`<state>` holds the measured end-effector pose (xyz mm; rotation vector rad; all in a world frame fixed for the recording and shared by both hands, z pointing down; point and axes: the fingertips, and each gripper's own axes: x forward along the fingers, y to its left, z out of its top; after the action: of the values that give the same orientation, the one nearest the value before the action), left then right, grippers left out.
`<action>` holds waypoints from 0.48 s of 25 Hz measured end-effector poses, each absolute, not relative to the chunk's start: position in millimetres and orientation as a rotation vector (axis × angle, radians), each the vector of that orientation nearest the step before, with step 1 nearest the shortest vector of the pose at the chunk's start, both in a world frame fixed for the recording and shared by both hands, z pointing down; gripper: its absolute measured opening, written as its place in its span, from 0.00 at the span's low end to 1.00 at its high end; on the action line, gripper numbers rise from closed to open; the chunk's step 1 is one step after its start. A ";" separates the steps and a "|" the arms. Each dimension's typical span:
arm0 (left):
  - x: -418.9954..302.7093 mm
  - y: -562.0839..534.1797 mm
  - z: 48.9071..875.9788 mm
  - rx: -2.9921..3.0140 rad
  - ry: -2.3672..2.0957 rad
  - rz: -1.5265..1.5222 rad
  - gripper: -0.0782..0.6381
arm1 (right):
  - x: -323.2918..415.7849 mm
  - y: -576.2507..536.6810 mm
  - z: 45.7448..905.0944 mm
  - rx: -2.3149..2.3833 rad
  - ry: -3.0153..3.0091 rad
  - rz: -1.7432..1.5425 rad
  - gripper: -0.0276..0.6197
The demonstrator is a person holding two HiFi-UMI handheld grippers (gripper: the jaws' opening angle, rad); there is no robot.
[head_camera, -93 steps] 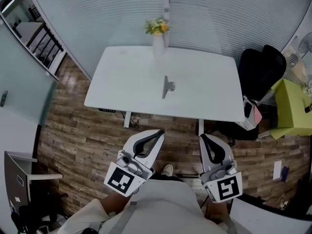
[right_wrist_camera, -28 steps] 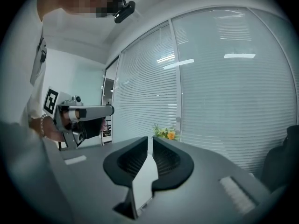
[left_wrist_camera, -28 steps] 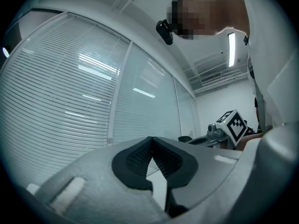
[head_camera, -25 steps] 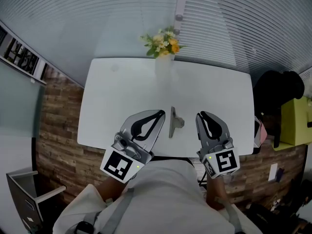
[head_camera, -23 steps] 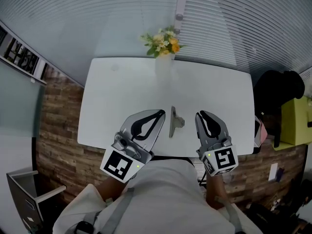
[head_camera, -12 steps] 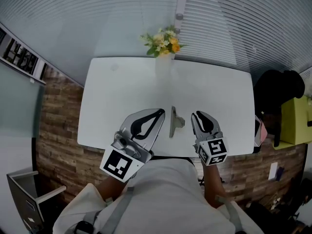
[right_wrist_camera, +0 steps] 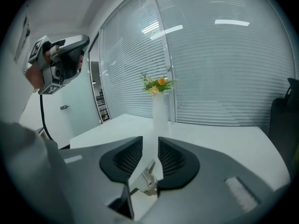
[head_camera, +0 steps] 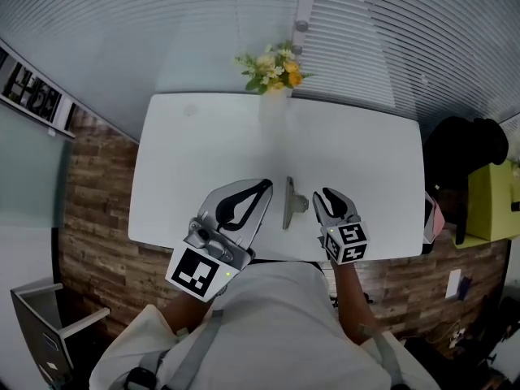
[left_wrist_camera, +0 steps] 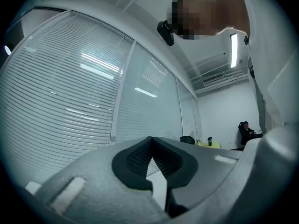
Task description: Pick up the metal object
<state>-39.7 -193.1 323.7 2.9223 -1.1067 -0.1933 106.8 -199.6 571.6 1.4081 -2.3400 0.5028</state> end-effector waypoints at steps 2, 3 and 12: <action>-40.7 -193.6 323.4 2.921 -1.108 -0.195 0.11 | 107.0 -199.6 585.9 1.395 -2.322 0.529 0.21; -41.1 -194.0 323.2 2.920 -1.109 -0.196 0.11 | 106.8 -199.6 593.4 1.386 -2.313 0.543 0.21; -48.5 -198.5 326.1 2.904 -1.123 -0.194 0.11 | 104.2 -194.8 662.6 1.315 -2.233 0.703 0.24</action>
<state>-48.5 -198.5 326.1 2.9044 -1.1229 -0.1937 104.2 -194.8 662.6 1.3152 -2.2330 0.7031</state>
